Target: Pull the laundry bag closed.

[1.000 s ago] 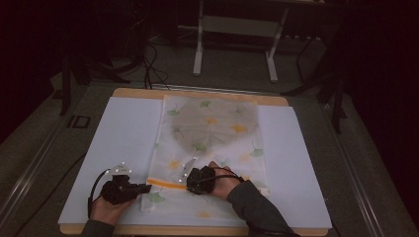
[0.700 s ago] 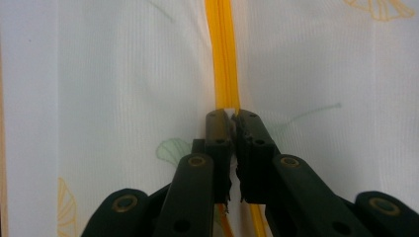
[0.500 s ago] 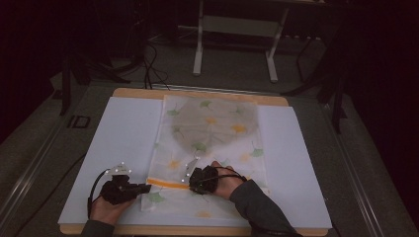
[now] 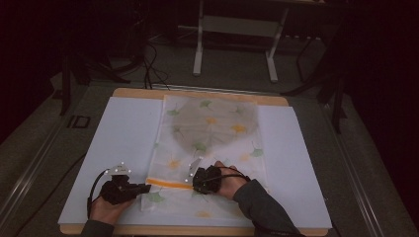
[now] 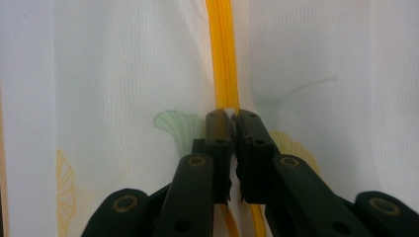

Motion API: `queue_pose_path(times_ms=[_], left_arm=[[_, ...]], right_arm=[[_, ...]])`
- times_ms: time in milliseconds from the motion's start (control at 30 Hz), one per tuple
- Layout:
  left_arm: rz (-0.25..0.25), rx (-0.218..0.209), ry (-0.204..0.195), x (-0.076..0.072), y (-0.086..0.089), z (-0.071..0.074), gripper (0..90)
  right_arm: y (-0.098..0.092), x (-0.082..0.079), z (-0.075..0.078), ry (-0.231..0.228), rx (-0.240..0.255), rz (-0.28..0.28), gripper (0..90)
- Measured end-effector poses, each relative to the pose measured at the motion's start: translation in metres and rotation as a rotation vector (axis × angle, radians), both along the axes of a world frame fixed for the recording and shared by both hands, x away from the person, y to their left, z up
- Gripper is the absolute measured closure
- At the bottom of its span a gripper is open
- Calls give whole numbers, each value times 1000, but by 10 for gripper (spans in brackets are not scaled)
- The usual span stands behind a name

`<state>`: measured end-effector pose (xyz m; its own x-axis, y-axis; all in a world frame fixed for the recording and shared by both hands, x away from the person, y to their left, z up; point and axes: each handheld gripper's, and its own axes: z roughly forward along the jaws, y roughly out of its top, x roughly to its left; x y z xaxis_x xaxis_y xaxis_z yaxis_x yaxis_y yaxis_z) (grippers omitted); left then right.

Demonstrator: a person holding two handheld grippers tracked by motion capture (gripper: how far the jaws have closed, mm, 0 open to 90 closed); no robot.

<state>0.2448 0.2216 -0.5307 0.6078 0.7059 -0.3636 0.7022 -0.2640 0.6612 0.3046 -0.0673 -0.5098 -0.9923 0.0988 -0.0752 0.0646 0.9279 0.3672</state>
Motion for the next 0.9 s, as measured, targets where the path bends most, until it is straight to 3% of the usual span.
queue_pose_path(times_ms=[900], left_arm=[[5,-1,0,0,1,0,883]], right_arm=[[-21,1,2,7,-25,-26,850]])
